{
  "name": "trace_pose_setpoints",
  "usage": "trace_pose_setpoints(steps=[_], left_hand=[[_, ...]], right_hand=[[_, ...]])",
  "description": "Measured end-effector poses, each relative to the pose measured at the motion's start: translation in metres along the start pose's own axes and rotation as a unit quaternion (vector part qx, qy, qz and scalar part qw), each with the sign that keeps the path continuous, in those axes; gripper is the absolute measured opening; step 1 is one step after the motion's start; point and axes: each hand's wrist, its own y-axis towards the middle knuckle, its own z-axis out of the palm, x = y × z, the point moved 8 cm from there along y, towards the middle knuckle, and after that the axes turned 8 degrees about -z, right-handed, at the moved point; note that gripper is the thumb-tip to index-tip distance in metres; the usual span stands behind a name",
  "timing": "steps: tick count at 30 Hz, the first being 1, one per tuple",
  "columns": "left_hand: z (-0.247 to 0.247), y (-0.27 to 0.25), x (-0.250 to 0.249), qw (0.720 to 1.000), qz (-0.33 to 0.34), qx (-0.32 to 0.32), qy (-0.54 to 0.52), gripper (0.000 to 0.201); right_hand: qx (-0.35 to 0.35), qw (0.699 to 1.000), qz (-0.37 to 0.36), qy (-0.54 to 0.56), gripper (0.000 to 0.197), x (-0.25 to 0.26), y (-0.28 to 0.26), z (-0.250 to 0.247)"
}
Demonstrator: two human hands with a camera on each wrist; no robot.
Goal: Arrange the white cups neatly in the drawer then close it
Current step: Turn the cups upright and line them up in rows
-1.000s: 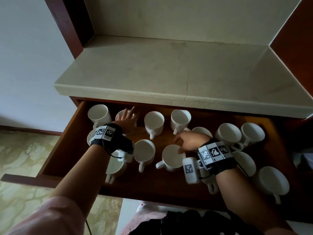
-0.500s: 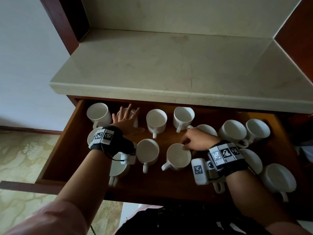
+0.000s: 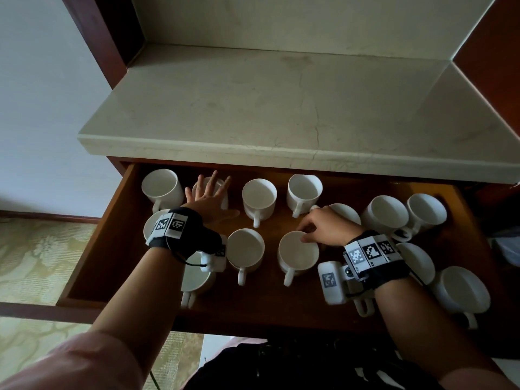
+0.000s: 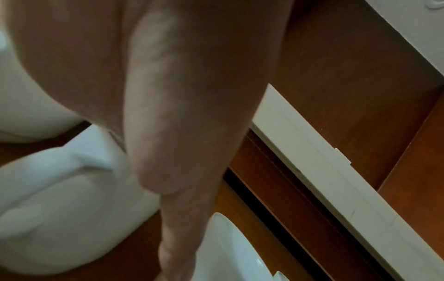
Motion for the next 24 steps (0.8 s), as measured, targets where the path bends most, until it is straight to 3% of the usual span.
trace_pose_setpoints(steps=[24], left_hand=[[-0.001, 0.0, -0.001, 1.0, 0.0, 0.006, 0.012, 0.096]], right_hand=[[-0.031, 0.997, -0.059, 0.038, 0.02, -0.002, 0.011, 0.005]])
